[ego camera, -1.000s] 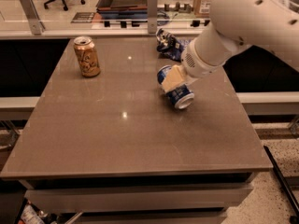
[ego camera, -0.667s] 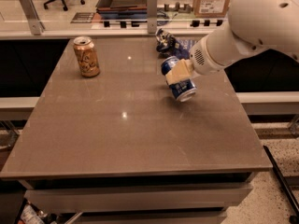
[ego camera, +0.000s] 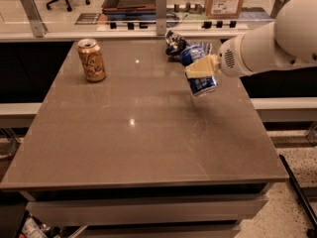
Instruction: Place pepsi can upright
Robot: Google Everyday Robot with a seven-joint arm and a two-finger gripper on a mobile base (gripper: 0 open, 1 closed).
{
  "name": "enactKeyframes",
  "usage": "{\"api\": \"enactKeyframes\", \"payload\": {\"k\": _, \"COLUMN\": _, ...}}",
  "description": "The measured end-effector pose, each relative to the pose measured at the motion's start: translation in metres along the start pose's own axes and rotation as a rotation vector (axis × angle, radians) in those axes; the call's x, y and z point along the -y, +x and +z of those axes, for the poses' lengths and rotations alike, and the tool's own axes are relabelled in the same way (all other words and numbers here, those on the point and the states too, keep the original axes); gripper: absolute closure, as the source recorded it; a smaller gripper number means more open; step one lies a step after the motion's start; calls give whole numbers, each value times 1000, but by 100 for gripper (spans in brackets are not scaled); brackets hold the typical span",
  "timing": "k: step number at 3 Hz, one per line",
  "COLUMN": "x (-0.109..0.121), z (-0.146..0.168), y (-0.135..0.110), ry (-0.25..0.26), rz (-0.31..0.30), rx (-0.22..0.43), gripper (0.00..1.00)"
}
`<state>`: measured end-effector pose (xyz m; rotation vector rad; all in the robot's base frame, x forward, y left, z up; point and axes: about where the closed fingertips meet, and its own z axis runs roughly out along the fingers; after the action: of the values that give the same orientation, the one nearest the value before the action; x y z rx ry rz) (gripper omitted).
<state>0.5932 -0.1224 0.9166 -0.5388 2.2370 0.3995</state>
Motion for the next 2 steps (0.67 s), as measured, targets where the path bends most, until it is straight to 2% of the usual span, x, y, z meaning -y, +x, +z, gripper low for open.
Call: {"api": "enactKeyframes", "payload": {"k": 2, "x": -11, "z": -22, "y": -8, "ry": 11, "rz": -42, "rx": 151, "gripper": 100}}
